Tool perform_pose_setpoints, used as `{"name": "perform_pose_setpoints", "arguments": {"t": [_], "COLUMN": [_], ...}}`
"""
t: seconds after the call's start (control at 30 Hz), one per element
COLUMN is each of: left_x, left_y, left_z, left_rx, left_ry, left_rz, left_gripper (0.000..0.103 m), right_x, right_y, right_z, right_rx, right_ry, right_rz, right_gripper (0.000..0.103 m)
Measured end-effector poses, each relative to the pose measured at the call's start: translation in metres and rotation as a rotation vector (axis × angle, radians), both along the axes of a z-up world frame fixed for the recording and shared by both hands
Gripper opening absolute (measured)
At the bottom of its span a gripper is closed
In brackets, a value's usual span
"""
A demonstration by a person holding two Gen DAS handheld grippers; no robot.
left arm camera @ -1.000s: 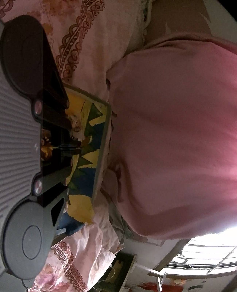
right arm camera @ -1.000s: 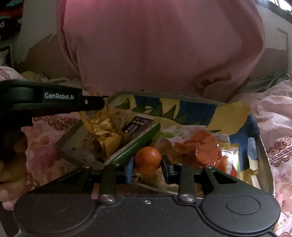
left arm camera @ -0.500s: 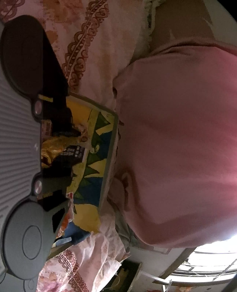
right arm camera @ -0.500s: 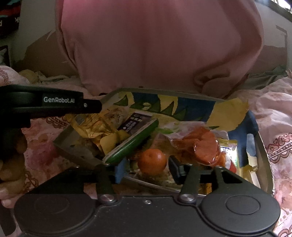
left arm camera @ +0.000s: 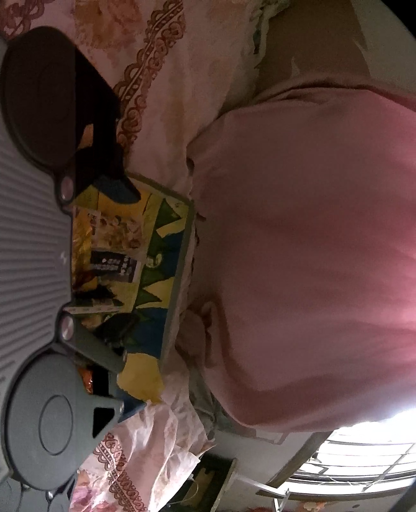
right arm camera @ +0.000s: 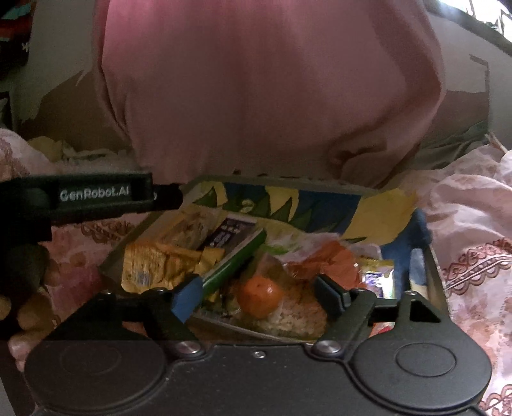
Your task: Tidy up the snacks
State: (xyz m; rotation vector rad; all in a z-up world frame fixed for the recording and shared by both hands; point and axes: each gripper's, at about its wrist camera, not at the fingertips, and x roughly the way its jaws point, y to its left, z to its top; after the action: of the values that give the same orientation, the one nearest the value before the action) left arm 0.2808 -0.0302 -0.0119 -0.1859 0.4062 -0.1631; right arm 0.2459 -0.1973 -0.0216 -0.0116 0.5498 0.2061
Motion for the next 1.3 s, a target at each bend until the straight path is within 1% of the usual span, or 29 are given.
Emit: {"name": "perform_pose_setpoints", "arguments": {"t": [0.1,0.23,0.33,0.53,0.6,0.67,0.9,1.07,1.3], "left_x": [-0.005,-0.017,-0.027,-0.051,-0.06,-0.069,-0.103,-0.131,-0.161], "left_y": [0.001,0.002,0.005,0.013,0.016,0.018,0.015,0.016,0.017], "left_z": [0.005,0.013,0.02,0.034,0.038,0.041,0.052,0.052,0.056], "left_rx": [0.004,0.009,0.013,0.021,0.024,0.029,0.045,0.059,0.087], "left_ry": [-0.011,-0.037,-0.053,-0.076,-0.078,-0.077,-0.061,-0.035,-0.021], "left_rz": [0.007,0.02,0.029,0.053,0.058,0.056,0.053,0.063,0.078], "left_gripper": [0.085,0.093,0.098,0.102,0.102,0.102,0.102,0.103,0.103], "right_x": [-0.006,-0.014,-0.023,-0.045,-0.053,-0.061,-0.095,-0.12,-0.152], "right_y": [-0.005,-0.013,-0.02,-0.033,-0.036,-0.04,-0.045,-0.045,-0.044], "right_z": [0.009,0.021,0.031,0.051,0.058,0.063,0.081,0.087,0.093], "right_rx": [0.008,0.03,0.044,0.052,0.054,0.069,0.107,0.098,0.117], "right_ry": [-0.013,-0.035,-0.057,-0.096,-0.11,-0.12,-0.155,-0.166,-0.165], "right_rz": [-0.022,-0.062,-0.092,-0.132,-0.142,-0.153,-0.17,-0.159,-0.16], "right_gripper": [0.082,0.088,0.089,0.091,0.091,0.095,0.098,0.1,0.1]}}
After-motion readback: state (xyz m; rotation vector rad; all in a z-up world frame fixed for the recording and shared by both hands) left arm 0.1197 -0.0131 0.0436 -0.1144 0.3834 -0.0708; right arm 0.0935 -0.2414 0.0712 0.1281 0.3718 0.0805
